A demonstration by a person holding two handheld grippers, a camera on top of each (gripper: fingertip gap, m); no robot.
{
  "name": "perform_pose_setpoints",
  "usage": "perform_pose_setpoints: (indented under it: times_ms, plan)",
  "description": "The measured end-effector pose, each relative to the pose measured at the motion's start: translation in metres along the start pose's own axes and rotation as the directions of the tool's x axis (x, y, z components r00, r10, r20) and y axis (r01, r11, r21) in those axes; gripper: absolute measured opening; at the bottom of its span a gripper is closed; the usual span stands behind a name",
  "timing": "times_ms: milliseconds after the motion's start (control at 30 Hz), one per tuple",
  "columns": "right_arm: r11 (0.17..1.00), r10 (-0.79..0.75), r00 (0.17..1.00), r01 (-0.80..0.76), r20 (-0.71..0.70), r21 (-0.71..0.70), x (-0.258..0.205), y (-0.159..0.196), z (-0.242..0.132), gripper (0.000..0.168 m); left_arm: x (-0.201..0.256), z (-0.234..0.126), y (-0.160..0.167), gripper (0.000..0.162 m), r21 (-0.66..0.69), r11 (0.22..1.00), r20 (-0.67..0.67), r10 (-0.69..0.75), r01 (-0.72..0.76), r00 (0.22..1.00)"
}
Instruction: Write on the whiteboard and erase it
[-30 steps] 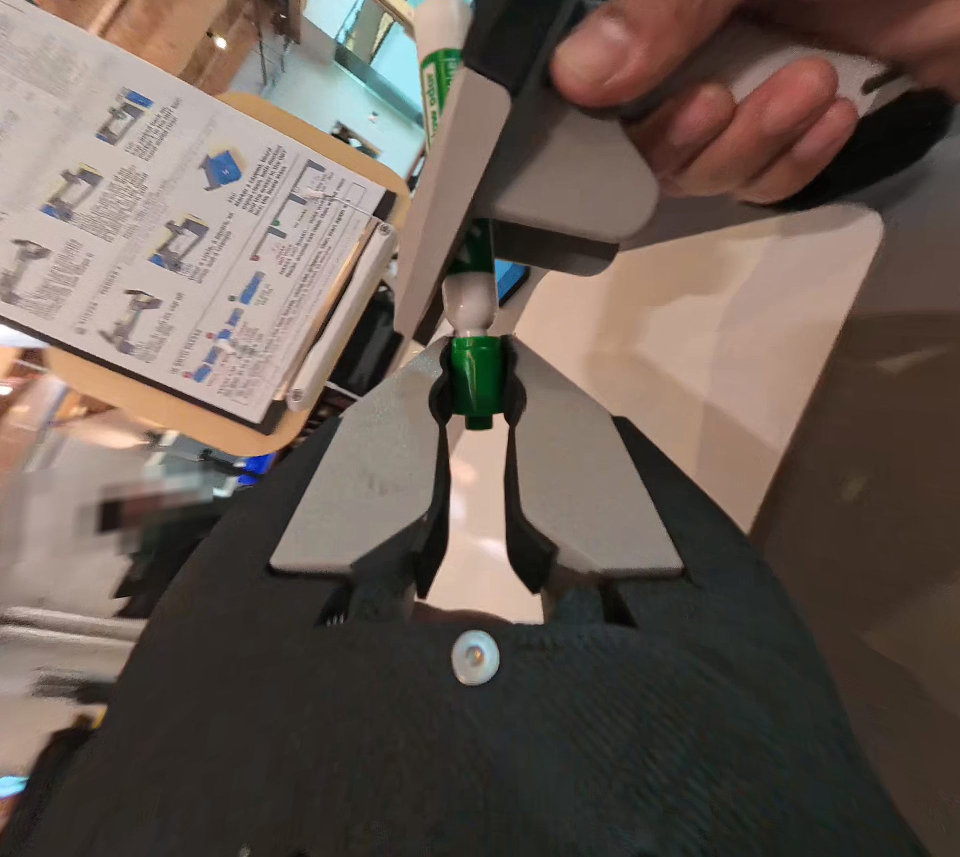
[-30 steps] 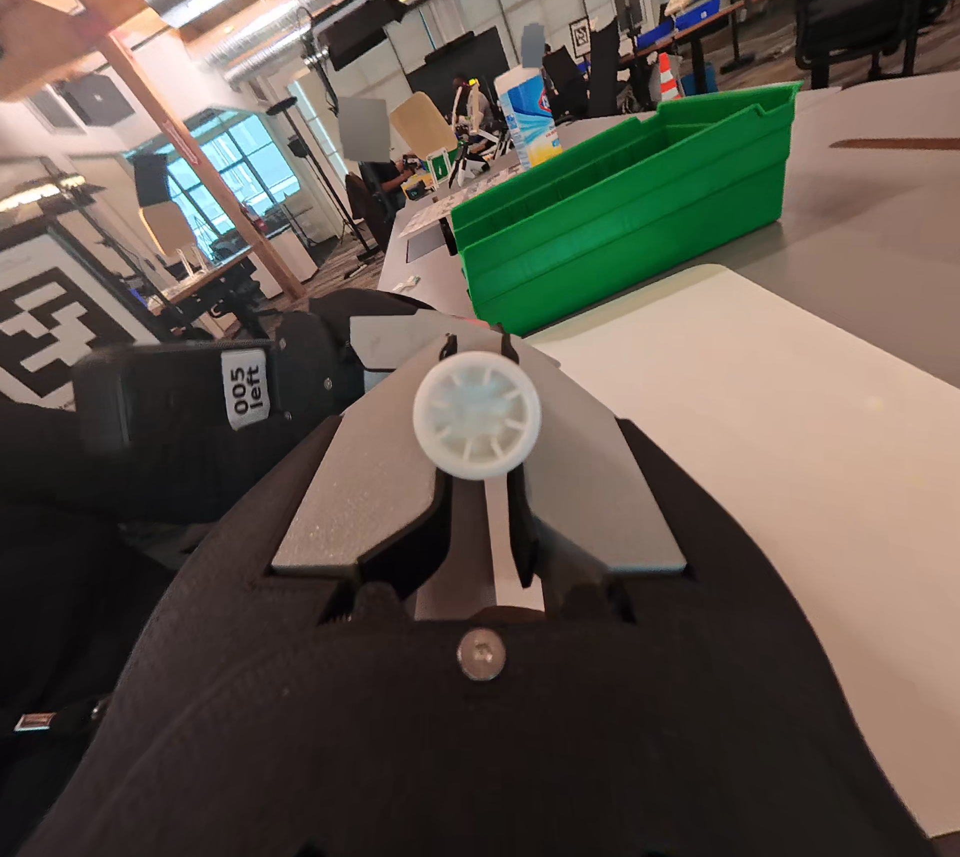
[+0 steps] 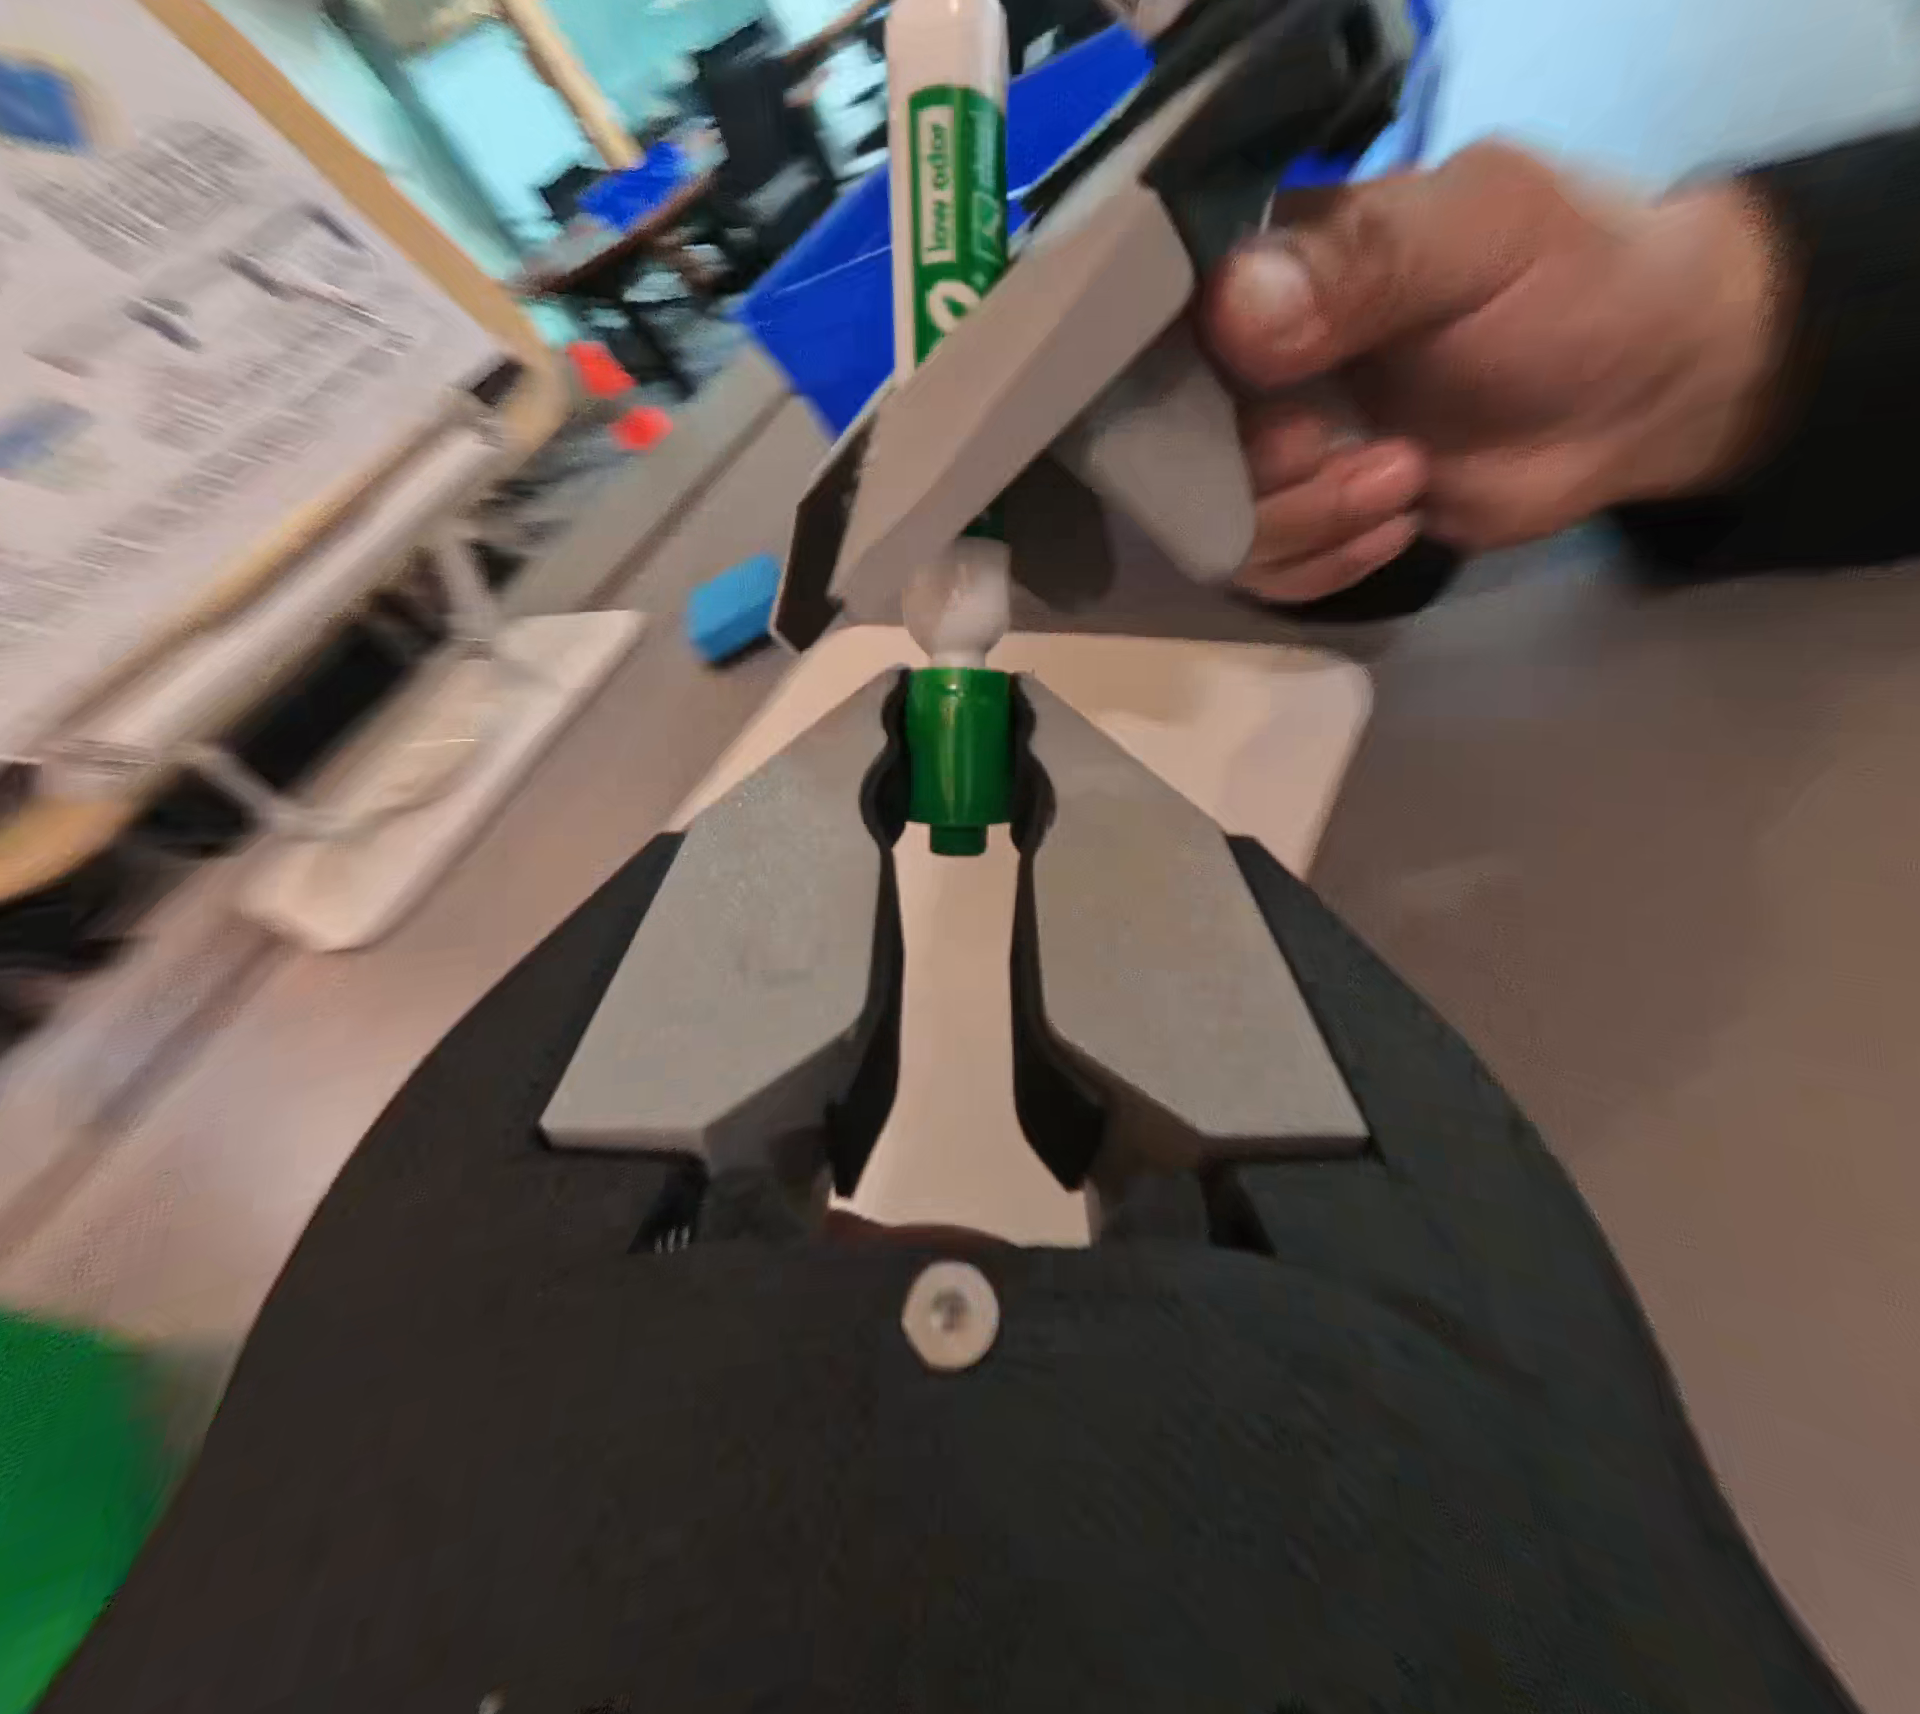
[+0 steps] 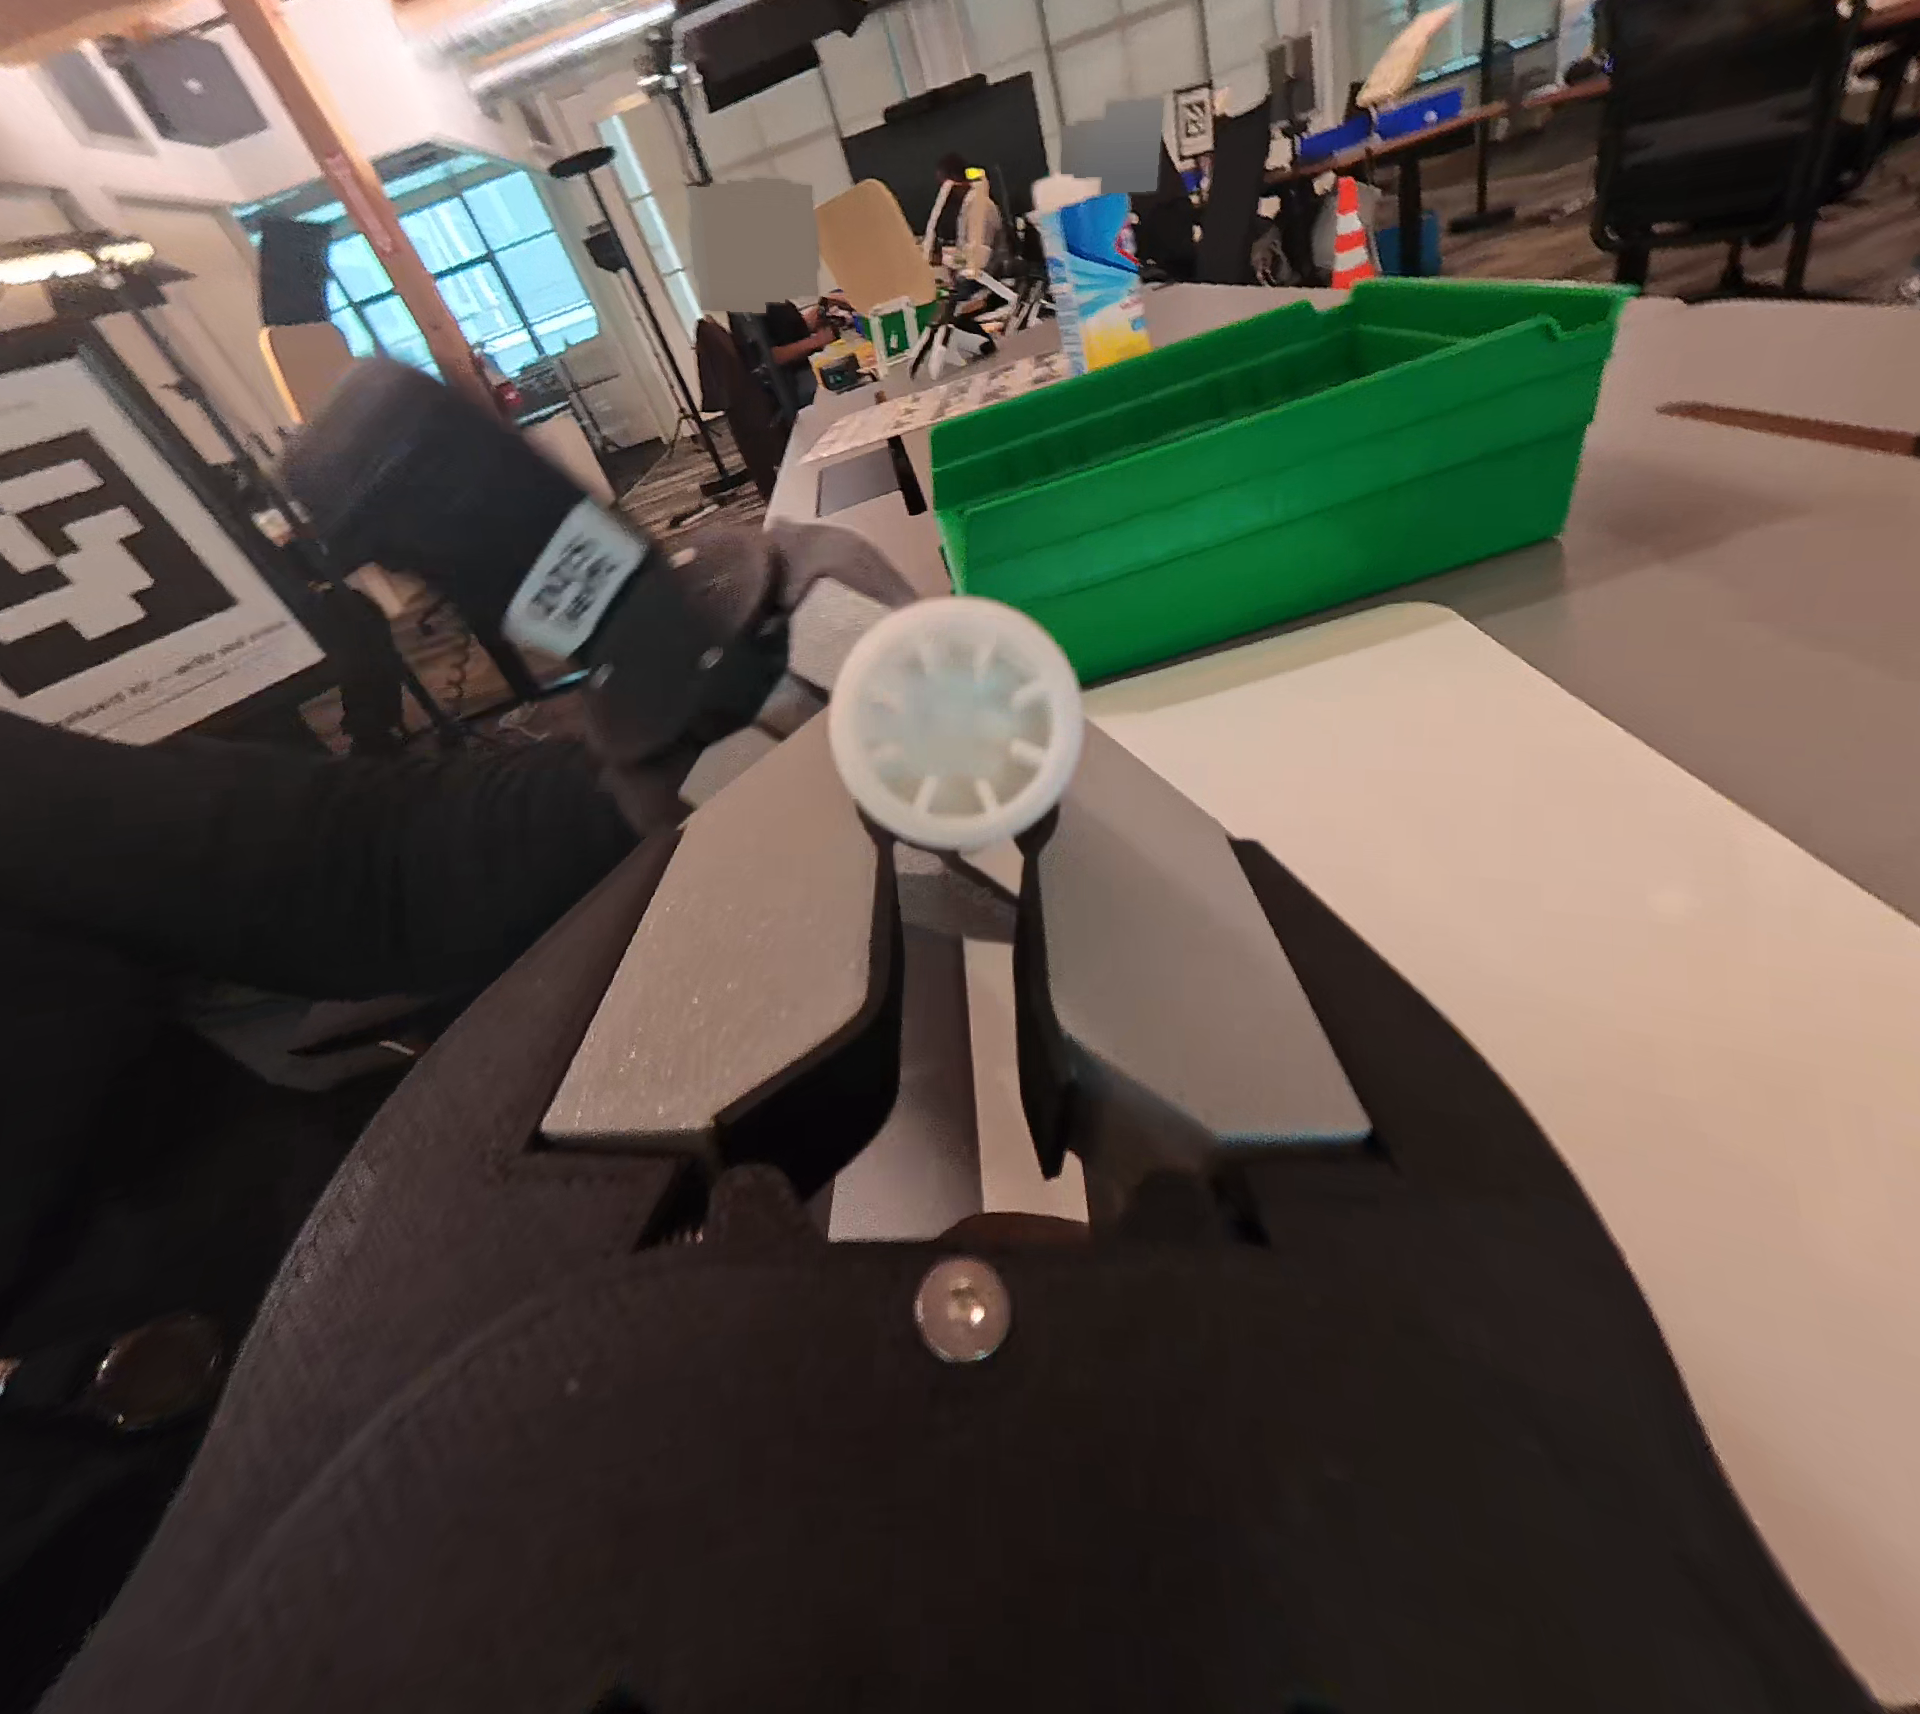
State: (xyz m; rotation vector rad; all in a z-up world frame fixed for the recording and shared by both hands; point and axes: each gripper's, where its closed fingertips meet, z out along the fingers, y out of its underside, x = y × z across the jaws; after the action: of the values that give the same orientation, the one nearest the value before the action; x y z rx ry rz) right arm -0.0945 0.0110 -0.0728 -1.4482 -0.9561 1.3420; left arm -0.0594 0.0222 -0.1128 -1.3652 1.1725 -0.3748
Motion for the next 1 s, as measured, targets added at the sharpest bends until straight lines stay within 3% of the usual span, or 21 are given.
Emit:
perform_pose_setpoints:
  times_ms: [33,167,267,300,400,467,500,567,600,633,700,800,933,967,1000]
  plan:
    - [1.000,-0.023,0.999,0.022,0.024,0.002,-0.006,-0.001,0.001,0.014,0.007,-0.004,-0.003,0.014,0.023,0.993,-0.105,-0.110,0.113,0.988]
    - [0.997,-0.079,0.989,0.081,0.126,-0.012,-0.029,0.001,0.005,0.013,0.032,-0.022,-0.013,0.013,-0.010,0.926,-0.431,-0.344,0.377,0.834]
    - [0.995,-0.094,0.981,0.100,0.168,-0.027,-0.039,0.004,0.008,0.014,0.041,-0.034,-0.018,0.013,-0.069,0.865,-0.566,-0.444,0.497,0.695]
    - [0.995,-0.094,0.981,0.100,0.168,-0.023,-0.039,0.004,0.009,0.014,0.038,-0.035,-0.019,0.014,-0.066,0.857,-0.569,-0.453,0.511,0.687]
    - [0.996,-0.077,0.993,0.080,0.091,-0.034,-0.023,0.004,0.008,0.014,0.022,-0.021,-0.008,0.014,-0.007,0.926,-0.385,-0.352,0.379,0.853]
    - [0.999,-0.034,0.999,0.035,0.027,-0.037,-0.008,0.005,0.005,0.014,0.003,-0.011,-0.002,0.014,0.034,0.989,-0.134,-0.136,0.142,0.982]
    - [1.000,-0.010,1.000,0.010,0.011,-0.028,-0.003,0.004,0.004,0.014,-0.005,-0.008,0.000,0.015,0.024,1.000,-0.004,0.005,-0.005,1.000]
    - [0.999,0.013,0.999,-0.014,-0.036,-0.036,0.007,0.006,0.004,0.014,-0.017,-0.002,0.008,0.014,-0.090,0.951,0.192,0.306,-0.294,0.932]
    - [0.999,0.025,0.998,-0.027,-0.052,-0.039,0.010,0.007,0.003,0.014,-0.020,-0.001,0.010,0.014,-0.140,0.912,0.241,0.408,-0.385,0.880]
    - [0.998,0.047,0.998,-0.049,-0.052,-0.030,0.012,0.007,0.002,0.014,-0.021,0.000,0.010,0.014,-0.153,0.906,0.250,0.423,-0.395,0.871]
    - [0.998,0.069,0.997,-0.069,-0.018,-0.009,0.008,0.003,0.000,0.013,-0.015,-0.001,0.004,0.014,-0.070,0.957,0.185,0.290,-0.282,0.939]
    - [1.000,0.021,0.998,-0.022,0.058,0.017,-0.010,-0.004,0.000,0.014,0.002,-0.011,-0.010,0.014,0.065,0.998,-0.040,0.010,-0.008,0.999]
    - [0.995,-0.016,0.987,0.000,0.159,0.098,-0.029,-0.019,-0.007,0.014,0.025,-0.028,-0.019,0.014,0.107,0.969,-0.334,-0.176,0.223,0.926]
    - [0.989,-0.009,0.987,-0.016,0.163,0.150,-0.027,-0.029,-0.016,0.013,0.024,-0.034,-0.023,0.014,0.119,0.954,-0.377,-0.213,0.275,0.901]
    - [0.985,0.002,0.990,-0.026,0.141,0.169,-0.021,-0.033,-0.022,0.013,0.010,-0.036,-0.029,0.014,0.167,0.936,-0.333,-0.244,0.311,0.911]
